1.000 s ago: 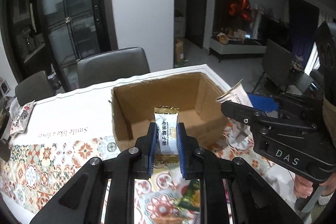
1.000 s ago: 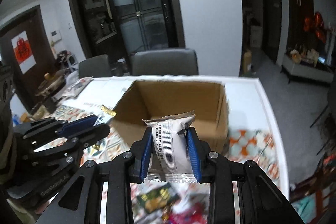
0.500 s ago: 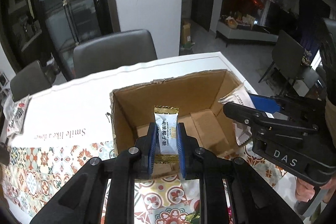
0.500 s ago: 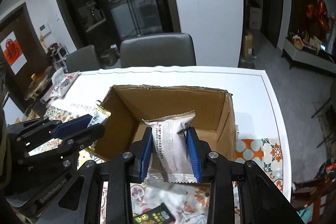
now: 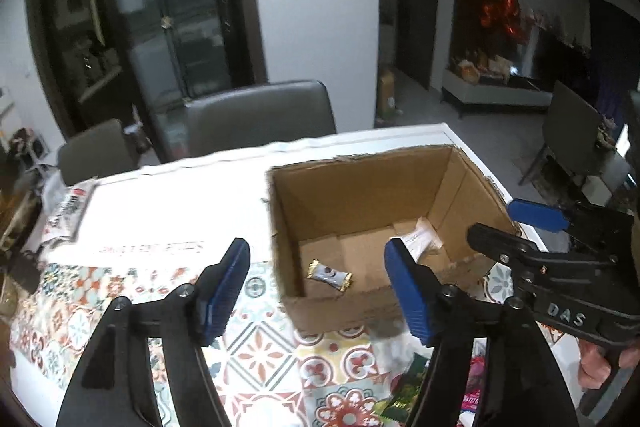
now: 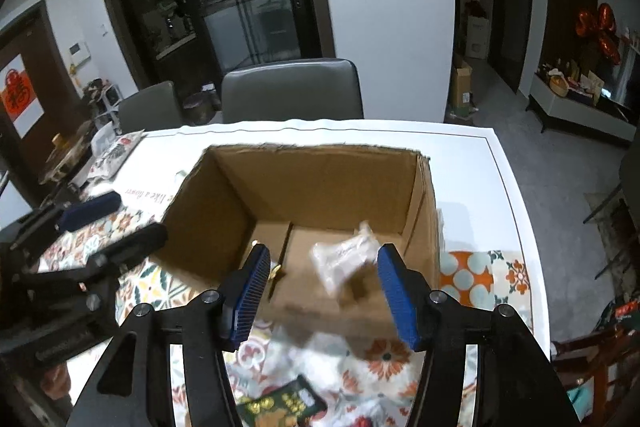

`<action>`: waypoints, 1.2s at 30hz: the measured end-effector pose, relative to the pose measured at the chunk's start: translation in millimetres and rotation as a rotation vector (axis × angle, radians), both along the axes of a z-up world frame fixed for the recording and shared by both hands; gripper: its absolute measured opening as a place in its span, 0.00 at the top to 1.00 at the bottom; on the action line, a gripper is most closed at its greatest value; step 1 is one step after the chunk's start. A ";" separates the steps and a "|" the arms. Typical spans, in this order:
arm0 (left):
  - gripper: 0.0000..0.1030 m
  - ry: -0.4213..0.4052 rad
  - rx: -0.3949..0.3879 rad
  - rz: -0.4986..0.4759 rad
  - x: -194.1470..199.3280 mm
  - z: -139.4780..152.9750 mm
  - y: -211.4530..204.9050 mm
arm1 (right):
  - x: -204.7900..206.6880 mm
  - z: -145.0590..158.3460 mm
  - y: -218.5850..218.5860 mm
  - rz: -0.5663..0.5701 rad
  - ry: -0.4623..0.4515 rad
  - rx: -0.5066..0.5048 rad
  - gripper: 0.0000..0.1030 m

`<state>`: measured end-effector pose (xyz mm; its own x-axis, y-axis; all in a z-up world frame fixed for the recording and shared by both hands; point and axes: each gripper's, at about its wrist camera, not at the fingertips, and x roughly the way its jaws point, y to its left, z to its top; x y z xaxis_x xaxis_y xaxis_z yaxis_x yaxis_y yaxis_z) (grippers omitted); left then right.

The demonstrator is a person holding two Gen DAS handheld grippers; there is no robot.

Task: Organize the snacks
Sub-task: 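Move both open tools back over the snack pile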

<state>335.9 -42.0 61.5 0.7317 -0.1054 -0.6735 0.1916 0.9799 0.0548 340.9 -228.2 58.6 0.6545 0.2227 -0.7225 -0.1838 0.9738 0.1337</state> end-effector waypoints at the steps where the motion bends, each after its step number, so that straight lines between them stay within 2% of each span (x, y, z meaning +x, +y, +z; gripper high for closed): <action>1: 0.30 -0.009 -0.010 0.001 -6.6 1.8 4.0 | -4.8 1.3 1.1 0.007 -0.014 -0.005 0.44; 3: 0.29 -0.019 -0.020 0.010 -20.4 4.2 9.7 | -23.6 5.2 7.5 0.022 -0.041 -0.032 0.44; 10: 0.22 -0.107 -0.014 0.016 -79.8 14.2 18.6 | -75.5 12.9 15.2 0.063 -0.094 0.000 0.42; 16: 0.19 -0.135 0.000 0.000 -121.0 1.7 21.5 | -118.7 -1.2 18.5 0.081 -0.097 0.001 0.40; 20: 0.18 -0.084 -0.010 -0.021 -139.6 -18.8 22.9 | -139.1 -17.9 19.8 0.094 -0.063 0.005 0.40; 29: 0.18 0.034 -0.025 -0.011 -171.6 -66.3 28.5 | -175.9 -45.0 23.5 0.100 -0.027 -0.053 0.40; 36: 0.18 0.159 -0.048 -0.021 -181.5 -106.0 29.2 | -191.5 -76.5 27.5 0.117 0.075 -0.038 0.40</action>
